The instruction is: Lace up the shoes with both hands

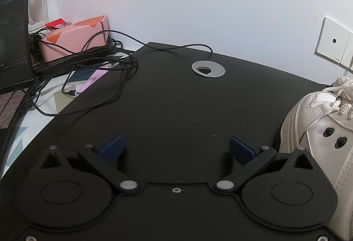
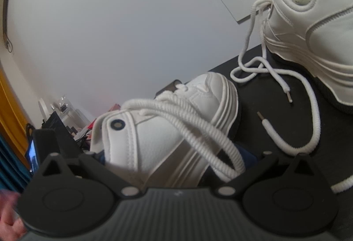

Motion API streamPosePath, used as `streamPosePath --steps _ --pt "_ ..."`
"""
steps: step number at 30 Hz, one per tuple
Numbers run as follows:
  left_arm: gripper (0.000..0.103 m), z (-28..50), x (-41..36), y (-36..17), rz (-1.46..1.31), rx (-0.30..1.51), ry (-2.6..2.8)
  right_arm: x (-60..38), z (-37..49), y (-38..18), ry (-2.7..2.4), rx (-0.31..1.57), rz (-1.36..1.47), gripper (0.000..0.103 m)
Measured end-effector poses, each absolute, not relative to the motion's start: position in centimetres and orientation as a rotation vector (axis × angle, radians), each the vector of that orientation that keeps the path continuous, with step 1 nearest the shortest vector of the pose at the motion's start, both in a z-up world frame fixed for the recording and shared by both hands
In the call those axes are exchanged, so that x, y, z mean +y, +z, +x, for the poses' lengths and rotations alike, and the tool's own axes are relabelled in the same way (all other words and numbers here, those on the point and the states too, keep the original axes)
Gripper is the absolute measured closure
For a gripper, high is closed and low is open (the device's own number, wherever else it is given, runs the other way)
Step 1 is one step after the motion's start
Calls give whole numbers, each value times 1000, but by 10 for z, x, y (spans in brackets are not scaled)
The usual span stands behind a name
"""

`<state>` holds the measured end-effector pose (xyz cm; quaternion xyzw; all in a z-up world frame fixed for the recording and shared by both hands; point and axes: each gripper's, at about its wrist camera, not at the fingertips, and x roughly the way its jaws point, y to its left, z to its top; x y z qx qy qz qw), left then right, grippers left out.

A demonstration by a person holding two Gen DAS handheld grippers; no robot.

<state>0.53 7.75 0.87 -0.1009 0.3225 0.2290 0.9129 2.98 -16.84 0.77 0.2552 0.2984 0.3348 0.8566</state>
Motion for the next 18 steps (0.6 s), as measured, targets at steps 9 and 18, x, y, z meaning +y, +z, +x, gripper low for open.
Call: streamPosePath --steps 9,18 --pt "0 5 78 8 -208 665 471 -159 31 8 697 640 533 1" --pt "0 6 78 8 -208 665 472 -170 40 9 745 638 527 1"
